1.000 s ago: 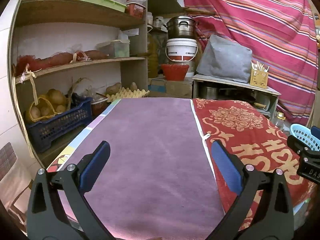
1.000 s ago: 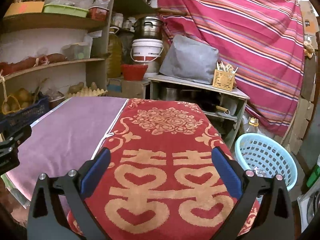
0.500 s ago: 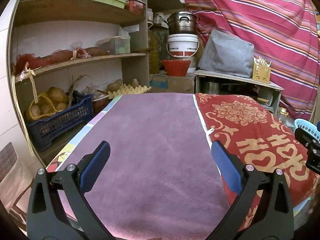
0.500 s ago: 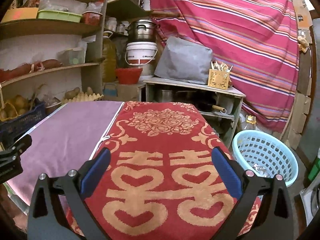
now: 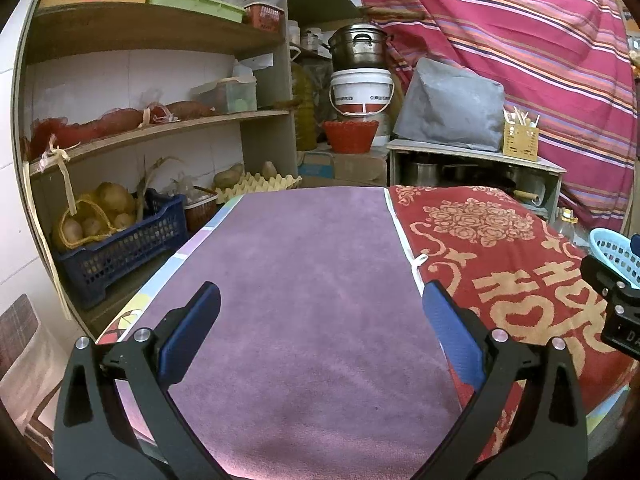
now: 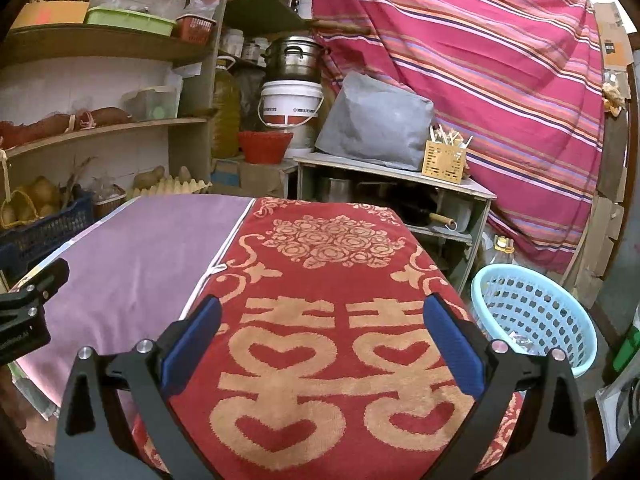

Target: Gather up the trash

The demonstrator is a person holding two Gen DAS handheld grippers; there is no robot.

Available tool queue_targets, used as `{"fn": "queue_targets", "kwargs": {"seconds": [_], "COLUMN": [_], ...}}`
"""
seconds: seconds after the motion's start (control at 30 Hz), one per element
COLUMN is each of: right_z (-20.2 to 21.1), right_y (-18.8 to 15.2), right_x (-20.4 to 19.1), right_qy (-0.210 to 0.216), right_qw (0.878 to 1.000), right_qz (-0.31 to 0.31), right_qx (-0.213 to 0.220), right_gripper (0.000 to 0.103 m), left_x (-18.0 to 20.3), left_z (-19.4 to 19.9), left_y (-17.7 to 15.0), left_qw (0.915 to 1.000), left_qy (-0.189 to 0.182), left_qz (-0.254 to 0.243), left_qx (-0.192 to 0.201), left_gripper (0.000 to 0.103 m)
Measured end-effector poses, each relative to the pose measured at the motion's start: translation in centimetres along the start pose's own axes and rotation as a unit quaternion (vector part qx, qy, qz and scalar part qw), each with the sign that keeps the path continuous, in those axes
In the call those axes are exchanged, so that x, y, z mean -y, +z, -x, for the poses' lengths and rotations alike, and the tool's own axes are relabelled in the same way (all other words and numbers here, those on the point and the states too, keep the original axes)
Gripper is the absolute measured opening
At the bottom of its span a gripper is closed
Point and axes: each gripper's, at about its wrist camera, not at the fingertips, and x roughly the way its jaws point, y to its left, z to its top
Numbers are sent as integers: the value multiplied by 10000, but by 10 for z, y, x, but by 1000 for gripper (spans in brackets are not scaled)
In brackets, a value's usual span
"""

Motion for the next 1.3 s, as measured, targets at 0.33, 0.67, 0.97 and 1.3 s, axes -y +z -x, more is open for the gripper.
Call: {"fn": "queue_targets", "kwargs": {"seconds": [0.33, 0.67, 0.97, 1.3], "right_z": [1, 1, 1, 0], "right_y": [0, -1, -2, -2], "right_x": [0, -2, 0, 1], "right_qy": [10, 6, 2, -8], "right_qw": [10000, 10000, 10000, 10000], "right_qz": [-7, 4, -16, -3], "right_qx": [2, 10, -6, -14], "right_gripper": [98, 98, 98, 98], "left_x": [-1, 1, -1, -2], "left_z": [4, 6, 6, 6], "left_y": [1, 5, 5, 5], "left_qw": [10000, 9999, 9999, 9999], "left_qy": [-44, -104, -99, -116], "left_qz": [13, -4, 14, 21], "left_qx": [55, 98, 111, 94], "left_gripper": [98, 98, 98, 98]}}
